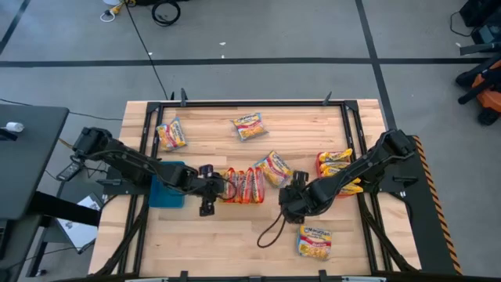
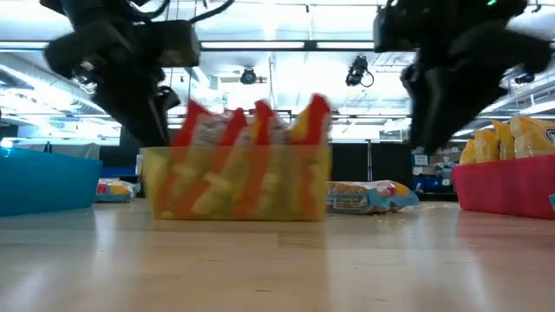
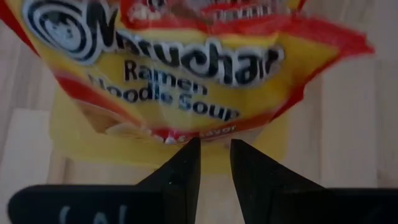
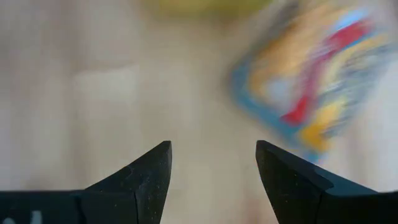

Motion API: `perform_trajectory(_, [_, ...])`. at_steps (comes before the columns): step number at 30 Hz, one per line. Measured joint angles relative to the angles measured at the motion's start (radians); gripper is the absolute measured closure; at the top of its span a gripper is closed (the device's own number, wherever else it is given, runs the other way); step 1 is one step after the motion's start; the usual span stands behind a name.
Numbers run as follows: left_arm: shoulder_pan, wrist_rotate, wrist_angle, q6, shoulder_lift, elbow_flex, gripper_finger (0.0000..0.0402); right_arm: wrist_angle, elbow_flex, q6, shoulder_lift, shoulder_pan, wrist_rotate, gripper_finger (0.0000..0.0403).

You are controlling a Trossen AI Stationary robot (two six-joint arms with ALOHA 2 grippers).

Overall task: Sort Maruchan noodles
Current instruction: Adjust the yellow bin on the table

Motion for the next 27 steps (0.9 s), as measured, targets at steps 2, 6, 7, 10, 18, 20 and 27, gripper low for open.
perform_trajectory(2, [-0.020,-0.005,-0.016,-0.003,-0.030,-0.001,0.0308,-0.004,0.015,0.020,0.000,0.014,-0.133,0.0163])
perform_trajectory(6, [-0.087,-0.103,0.069,0.034,-0.101,-0.001,0.0308,-0.013,0.112,0.085,0.000,0.071,-0.256,0.0167])
perform_trajectory(7, [-0.103,-0.135,0.109,0.056,-0.110,-0.001,0.0308,-0.022,0.144,0.086,0.000,0.089,-0.254,0.0169])
perform_trajectory(10, [-0.143,-0.171,0.205,0.102,-0.127,0.001,0.0308,-0.027,0.231,0.072,0.000,0.138,-0.208,0.0177])
perform_trajectory(18, [-0.217,-0.349,-0.257,-0.253,-0.139,-0.001,0.0308,-0.030,0.280,0.111,0.000,0.254,-0.104,0.0188])
perform_trajectory(20, [-0.211,-0.433,-0.335,-0.309,-0.139,-0.001,0.0308,-0.030,0.263,0.110,0.000,0.268,-0.046,0.0188])
perform_trajectory(27, [-0.052,-0.446,-0.236,-0.191,-0.140,-0.071,0.0308,-0.020,0.145,0.206,0.001,0.184,0.350,0.0188])
